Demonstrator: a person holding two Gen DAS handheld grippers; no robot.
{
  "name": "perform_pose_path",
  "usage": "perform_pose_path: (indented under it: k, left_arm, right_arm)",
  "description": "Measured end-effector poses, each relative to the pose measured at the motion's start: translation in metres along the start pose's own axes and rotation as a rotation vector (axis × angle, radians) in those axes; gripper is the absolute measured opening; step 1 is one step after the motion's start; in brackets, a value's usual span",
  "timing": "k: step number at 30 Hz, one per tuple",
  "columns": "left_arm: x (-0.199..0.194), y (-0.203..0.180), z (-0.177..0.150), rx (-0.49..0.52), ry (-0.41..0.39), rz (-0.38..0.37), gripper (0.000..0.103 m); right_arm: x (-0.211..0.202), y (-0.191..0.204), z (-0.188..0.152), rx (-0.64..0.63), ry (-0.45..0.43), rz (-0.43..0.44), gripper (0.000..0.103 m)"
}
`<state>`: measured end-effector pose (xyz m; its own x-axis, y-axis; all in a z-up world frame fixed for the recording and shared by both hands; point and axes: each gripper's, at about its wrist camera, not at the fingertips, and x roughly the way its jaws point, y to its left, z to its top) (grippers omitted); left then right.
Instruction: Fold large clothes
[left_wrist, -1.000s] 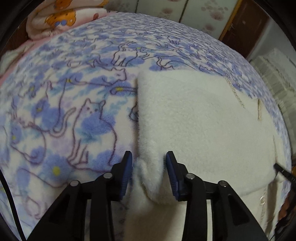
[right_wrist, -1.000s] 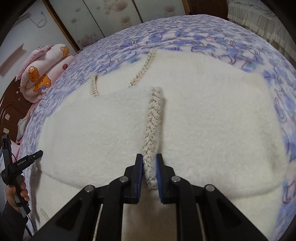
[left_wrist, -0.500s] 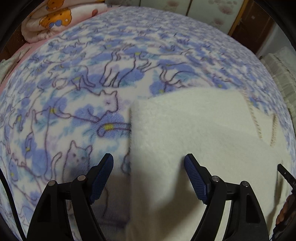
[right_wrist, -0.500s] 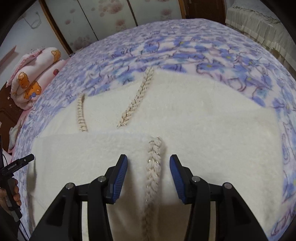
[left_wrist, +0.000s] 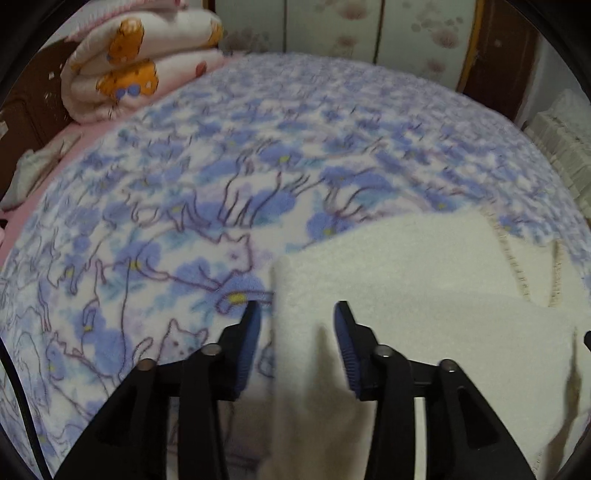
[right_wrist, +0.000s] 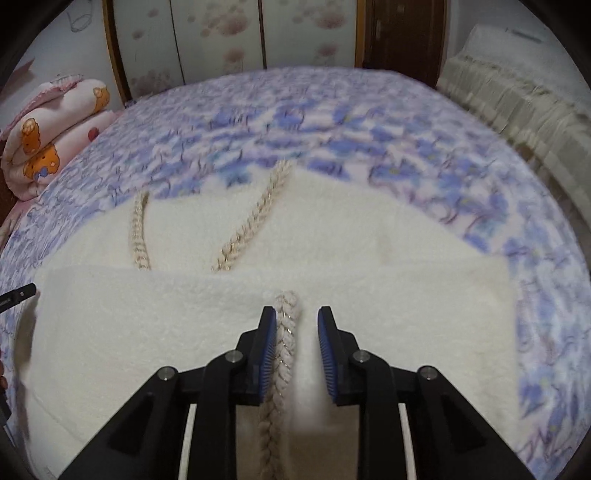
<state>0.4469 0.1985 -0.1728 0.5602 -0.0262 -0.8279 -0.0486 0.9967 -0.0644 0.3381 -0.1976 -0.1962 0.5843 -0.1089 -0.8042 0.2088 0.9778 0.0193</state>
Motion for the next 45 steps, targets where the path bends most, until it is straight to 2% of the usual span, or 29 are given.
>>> perform_pose_path:
  k: [1,2,5,7,9,11,13,14,15,16,17,18,20,21,22,23,27,36,42,44,45]
  left_arm:
    - [-0.007,-0.005,-0.002,0.001,-0.019,-0.021,0.060]
    - [-0.017,-0.014,-0.006,0.001,-0.038,-0.052,0.061]
    - [-0.031,-0.044,-0.020,0.019,-0.022,-0.165,0.061]
    - [-0.029,-0.061,-0.034,0.024,0.008,-0.203,0.061]
    - [-0.023,-0.073,-0.049,0.044,0.035,-0.207,0.061]
    - [-0.007,-0.077,-0.064,0.086,0.080,-0.149,0.061]
    - [-0.003,-0.069,-0.071,0.118,0.052,-0.112,0.062]
    - [-0.004,-0.063,-0.072,0.134,0.034,-0.079,0.062]
    - [-0.004,-0.054,-0.071,0.145,0.026,-0.022,0.062]
    - [-0.003,-0.045,-0.071,0.139,0.027,-0.007,0.062]
    - [-0.002,-0.036,-0.069,0.125,0.036,-0.024,0.062]
    - [-0.001,-0.025,-0.068,0.106,0.049,-0.059,0.062]
    - [-0.003,-0.021,-0.069,0.113,0.049,-0.044,0.062]
    - [-0.003,-0.020,-0.070,0.118,0.048,-0.034,0.062]
    - [-0.002,-0.021,-0.071,0.119,0.047,-0.028,0.062]
    - [-0.002,-0.022,-0.071,0.117,0.045,-0.018,0.062]
    - [-0.003,-0.027,-0.071,0.120,0.047,0.006,0.062]
    - [-0.007,-0.026,-0.072,0.110,0.078,-0.003,0.062]
    - [-0.028,-0.029,-0.081,0.120,0.105,0.010,0.065]
    - [-0.040,-0.030,-0.087,0.117,0.116,0.007,0.074]
    - [-0.046,-0.029,-0.092,0.106,0.125,0.002,0.075]
  right_arm:
    - [-0.008,0.006,-0.003,-0.004,-0.017,0.026,0.028]
    - [-0.012,0.013,-0.005,-0.007,-0.015,0.069,0.028]
    - [-0.016,0.043,-0.013,-0.019,0.039,0.238,0.028]
    - [-0.015,0.064,-0.024,-0.042,0.075,0.318,0.028]
    - [-0.011,0.080,-0.036,-0.077,0.098,0.350,0.028]
    - [-0.005,0.085,-0.047,-0.118,0.108,0.331,0.028]
    - [-0.006,0.080,-0.051,-0.156,0.085,0.322,0.025]
    - [-0.008,0.076,-0.051,-0.175,0.075,0.280,0.025]
    - [-0.009,0.066,-0.051,-0.185,0.055,0.187,0.026]
    - [-0.007,0.052,-0.053,-0.180,0.039,0.093,0.031]
    - [-0.002,0.032,-0.054,-0.152,0.046,0.056,0.031]
    - [0.002,0.015,-0.055,-0.122,0.059,0.086,0.028]
    - [0.002,-0.004,-0.054,-0.079,0.075,0.132,0.018]
    - [0.002,-0.005,-0.053,-0.079,0.079,0.109,0.020]
    - [0.001,-0.004,-0.054,-0.081,0.078,0.055,0.034]
    - [0.001,-0.005,-0.054,-0.070,0.072,0.038,0.037]
    - [0.001,-0.007,-0.059,-0.035,0.074,0.043,0.037]
    - [-0.004,-0.011,-0.061,0.014,0.112,0.065,0.037]
    - [-0.023,-0.021,-0.069,0.076,0.144,0.092,0.037]
    - [-0.035,-0.024,-0.077,0.081,0.152,0.083,0.037]
    - [-0.040,-0.026,-0.081,0.082,0.155,0.074,0.037]
